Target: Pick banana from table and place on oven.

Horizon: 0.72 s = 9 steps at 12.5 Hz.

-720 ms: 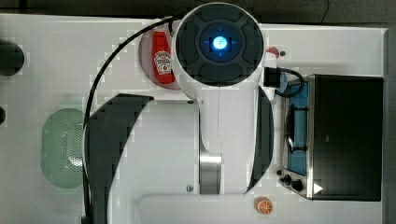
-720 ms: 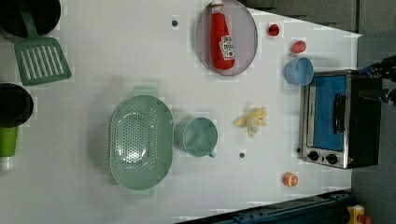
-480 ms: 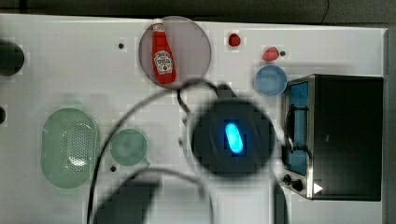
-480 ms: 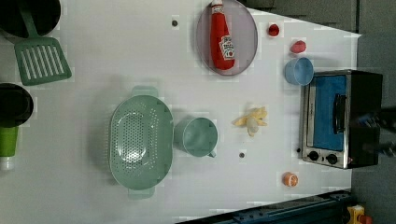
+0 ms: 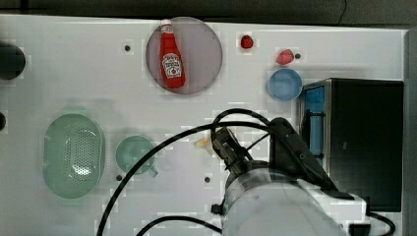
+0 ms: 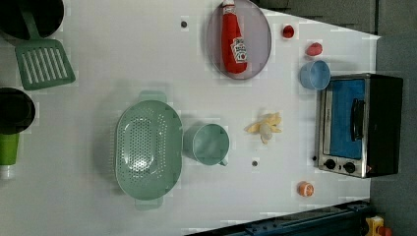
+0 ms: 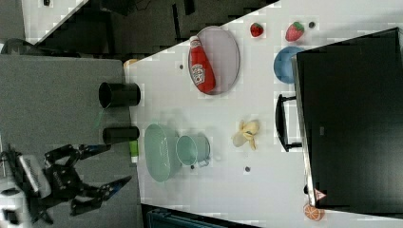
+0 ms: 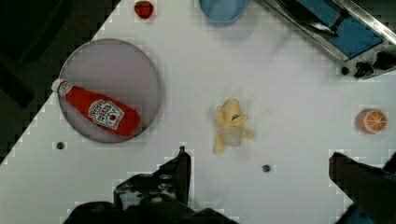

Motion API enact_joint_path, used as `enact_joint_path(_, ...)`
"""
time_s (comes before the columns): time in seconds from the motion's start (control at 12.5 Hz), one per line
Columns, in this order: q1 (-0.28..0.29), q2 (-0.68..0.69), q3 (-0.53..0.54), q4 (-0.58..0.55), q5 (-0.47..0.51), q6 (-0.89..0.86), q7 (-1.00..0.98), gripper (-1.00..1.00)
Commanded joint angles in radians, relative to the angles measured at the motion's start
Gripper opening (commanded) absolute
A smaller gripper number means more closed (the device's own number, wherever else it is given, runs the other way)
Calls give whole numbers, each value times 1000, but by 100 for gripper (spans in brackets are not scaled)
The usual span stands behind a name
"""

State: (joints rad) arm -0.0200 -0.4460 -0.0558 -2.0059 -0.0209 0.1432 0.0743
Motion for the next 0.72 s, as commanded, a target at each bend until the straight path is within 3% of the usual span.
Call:
enact_joint_path(0.08, 8, 142, -4, -123, -4, 70, 5, 100)
enact_joint_path(0.72, 11, 374, 11, -362, -4, 561, 6, 100)
